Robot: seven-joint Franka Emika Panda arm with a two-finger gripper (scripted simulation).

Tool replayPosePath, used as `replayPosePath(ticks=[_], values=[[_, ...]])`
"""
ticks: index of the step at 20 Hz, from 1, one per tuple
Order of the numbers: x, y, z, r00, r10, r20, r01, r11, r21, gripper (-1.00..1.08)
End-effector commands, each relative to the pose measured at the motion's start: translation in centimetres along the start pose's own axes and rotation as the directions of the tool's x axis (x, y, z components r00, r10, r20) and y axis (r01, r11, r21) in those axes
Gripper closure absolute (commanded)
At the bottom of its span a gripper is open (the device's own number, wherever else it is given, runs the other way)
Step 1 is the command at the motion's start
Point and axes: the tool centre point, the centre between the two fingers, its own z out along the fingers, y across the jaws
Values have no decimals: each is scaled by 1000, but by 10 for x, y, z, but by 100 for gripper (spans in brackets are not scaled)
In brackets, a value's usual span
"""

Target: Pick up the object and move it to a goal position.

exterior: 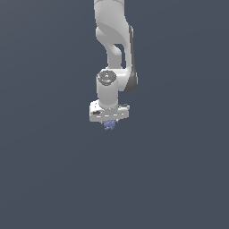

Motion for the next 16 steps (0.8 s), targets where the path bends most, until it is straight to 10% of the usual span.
replayPosePath(ticks=[1, 16], values=[[-12, 22, -13, 1000, 1, -1, -1, 1000, 0, 108], [-88, 164, -98, 1000, 1, -1, -1, 1000, 2, 108]])
